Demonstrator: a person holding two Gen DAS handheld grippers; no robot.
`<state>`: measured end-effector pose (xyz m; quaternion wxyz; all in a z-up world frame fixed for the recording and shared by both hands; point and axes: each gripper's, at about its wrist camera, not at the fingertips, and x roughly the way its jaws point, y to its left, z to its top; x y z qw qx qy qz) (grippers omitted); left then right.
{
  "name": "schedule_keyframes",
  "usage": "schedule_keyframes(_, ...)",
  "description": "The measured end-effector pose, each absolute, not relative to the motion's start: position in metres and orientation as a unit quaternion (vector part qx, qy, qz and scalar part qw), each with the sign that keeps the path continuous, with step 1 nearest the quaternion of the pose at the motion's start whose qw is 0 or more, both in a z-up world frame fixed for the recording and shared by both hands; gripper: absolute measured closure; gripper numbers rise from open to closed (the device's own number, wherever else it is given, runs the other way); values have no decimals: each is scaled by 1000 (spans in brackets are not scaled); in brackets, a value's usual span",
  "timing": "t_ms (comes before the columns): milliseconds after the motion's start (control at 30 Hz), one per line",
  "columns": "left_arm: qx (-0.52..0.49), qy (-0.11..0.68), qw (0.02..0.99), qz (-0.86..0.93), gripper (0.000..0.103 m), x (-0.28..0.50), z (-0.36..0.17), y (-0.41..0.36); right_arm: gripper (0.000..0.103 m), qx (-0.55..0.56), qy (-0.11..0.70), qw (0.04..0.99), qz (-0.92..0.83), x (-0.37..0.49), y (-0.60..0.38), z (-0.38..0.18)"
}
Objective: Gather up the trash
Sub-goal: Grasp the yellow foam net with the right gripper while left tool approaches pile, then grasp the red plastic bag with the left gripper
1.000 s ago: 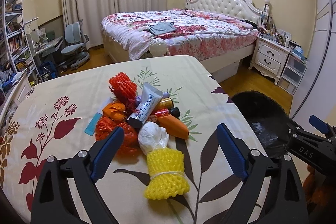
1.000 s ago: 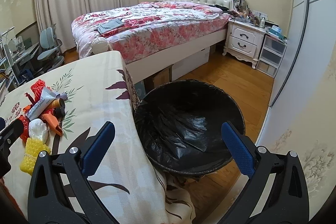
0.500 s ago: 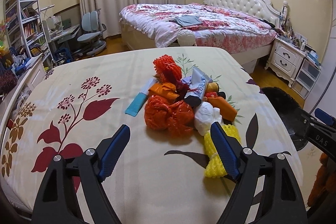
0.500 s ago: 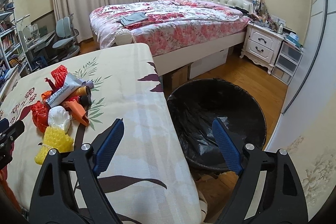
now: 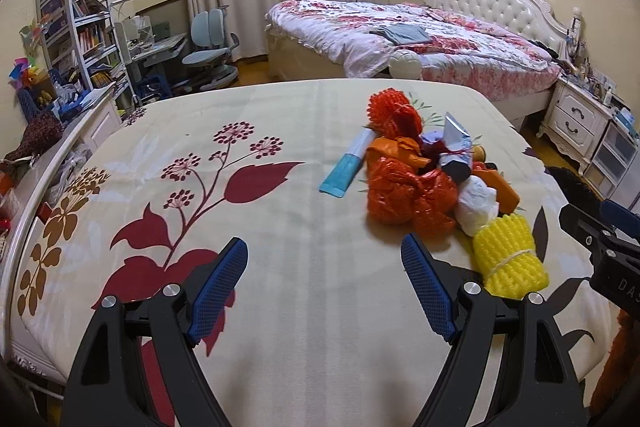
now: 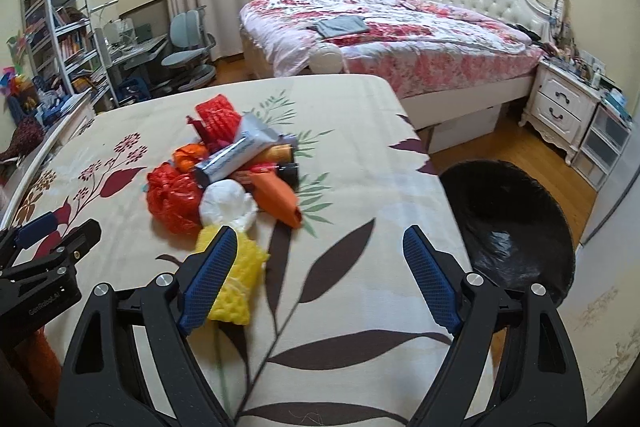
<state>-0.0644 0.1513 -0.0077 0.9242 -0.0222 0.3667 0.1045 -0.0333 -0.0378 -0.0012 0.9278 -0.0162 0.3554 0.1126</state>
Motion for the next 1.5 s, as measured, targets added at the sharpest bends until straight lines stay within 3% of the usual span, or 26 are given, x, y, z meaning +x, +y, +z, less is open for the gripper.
schedule_keyframes(200, -41, 371, 919, 124, 21, -69, -14, 176, 21, -46, 374, 915, 143, -35, -2, -13)
schedule_keyframes(367, -43, 371, 919, 126, 21, -69, -19, 180, 42, -48, 401, 900, 163, -36, 8, -27)
schedule_keyframes(433, -47, 372, 919, 123, 21, -68, -20, 181, 60, -37, 407, 895, 179, -37, 8, -29)
schedule_keyframes(900, -47, 369, 924, 86, 18, -47, -17, 141, 64, -43, 368, 920, 127, -37, -31, -11)
schedule_keyframes(1500, -24, 389, 918, 66, 14, 5, -28, 112, 64, 2, 392, 917, 75, 4, -81, -31)
